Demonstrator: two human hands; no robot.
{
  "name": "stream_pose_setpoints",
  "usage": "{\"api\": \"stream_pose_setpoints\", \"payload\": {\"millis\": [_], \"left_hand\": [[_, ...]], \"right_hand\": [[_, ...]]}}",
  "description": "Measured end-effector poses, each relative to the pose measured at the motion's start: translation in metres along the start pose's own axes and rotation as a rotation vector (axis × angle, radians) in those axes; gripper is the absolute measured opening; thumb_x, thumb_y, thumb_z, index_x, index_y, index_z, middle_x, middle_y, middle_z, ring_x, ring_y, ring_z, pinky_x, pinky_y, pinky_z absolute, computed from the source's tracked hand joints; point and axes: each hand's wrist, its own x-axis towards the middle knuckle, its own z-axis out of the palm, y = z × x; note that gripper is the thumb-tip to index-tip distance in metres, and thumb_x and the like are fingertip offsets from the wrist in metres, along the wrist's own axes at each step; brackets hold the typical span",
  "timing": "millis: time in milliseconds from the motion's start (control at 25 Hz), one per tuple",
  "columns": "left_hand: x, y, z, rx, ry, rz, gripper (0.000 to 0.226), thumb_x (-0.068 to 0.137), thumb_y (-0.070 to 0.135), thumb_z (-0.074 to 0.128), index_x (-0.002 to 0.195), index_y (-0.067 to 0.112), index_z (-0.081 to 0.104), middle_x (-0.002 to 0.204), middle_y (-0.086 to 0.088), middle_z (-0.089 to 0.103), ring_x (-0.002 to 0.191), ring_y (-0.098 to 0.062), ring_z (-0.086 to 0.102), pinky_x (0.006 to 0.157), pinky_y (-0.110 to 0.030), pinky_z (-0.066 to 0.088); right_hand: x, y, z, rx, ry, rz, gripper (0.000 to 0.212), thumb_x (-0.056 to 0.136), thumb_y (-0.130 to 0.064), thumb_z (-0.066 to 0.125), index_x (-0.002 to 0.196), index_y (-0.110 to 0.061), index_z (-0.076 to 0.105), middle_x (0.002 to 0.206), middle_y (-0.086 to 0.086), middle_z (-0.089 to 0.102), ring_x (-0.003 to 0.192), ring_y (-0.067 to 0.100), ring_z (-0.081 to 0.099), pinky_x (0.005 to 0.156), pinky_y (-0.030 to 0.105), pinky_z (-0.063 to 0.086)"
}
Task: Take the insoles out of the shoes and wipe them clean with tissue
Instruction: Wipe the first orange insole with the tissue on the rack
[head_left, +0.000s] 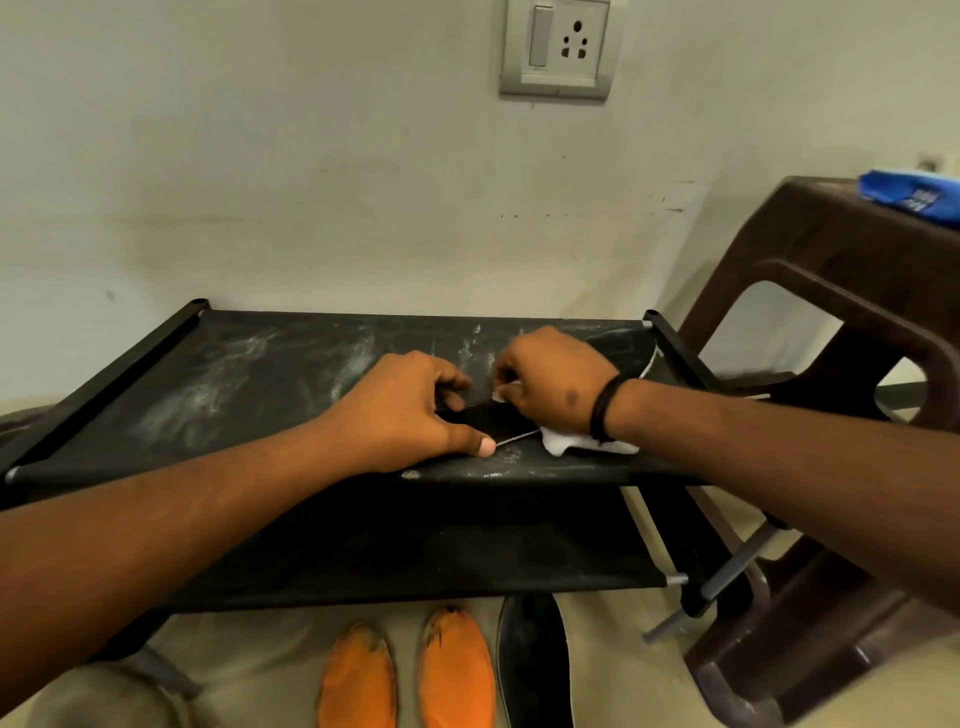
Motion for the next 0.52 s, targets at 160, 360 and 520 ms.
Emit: {"api": "stream_pose_setpoints", "payload": {"millis": [160,360,520], "left_hand": [[-0.003,0.000,-0.001,-0.005,0.015,0.013,0.048,0.066,0.050,0.089,0.105,0.028,0.075,0.090,0.011,0.074,0.082,-0.001,0.068,0.081,-0.035,0.058],[0.001,-0.002,0.001,0.007,0.013,0.019,0.075,0.070,0.049,0.087,0.136,0.022,0.061,0.108,0.012,0.070,0.095,-0.001,0.065,0.086,-0.022,0.054],[0.000,-0.003,0.000,0.034,0.004,0.029,0.074,0.069,0.053,0.086,0.134,0.024,0.063,0.108,0.014,0.070,0.093,0.002,0.063,0.081,-0.017,0.051]], "right_hand": [[-0.013,-0.020,0.005,0.157,-0.092,-0.166,0.018,0.092,-0.021,0.060,0.083,-0.010,0.071,0.077,0.006,0.070,0.070,0.020,0.066,0.072,0.041,0.056],[-0.018,0.012,-0.013,0.081,-0.126,-0.067,0.011,0.091,-0.024,0.065,0.088,-0.020,0.074,0.086,-0.003,0.072,0.082,0.013,0.067,0.082,0.038,0.057],[-0.020,-0.002,-0.003,0.087,-0.049,-0.108,0.012,0.091,-0.022,0.063,0.088,-0.019,0.074,0.086,0.000,0.072,0.082,0.016,0.068,0.081,0.039,0.057]]}}
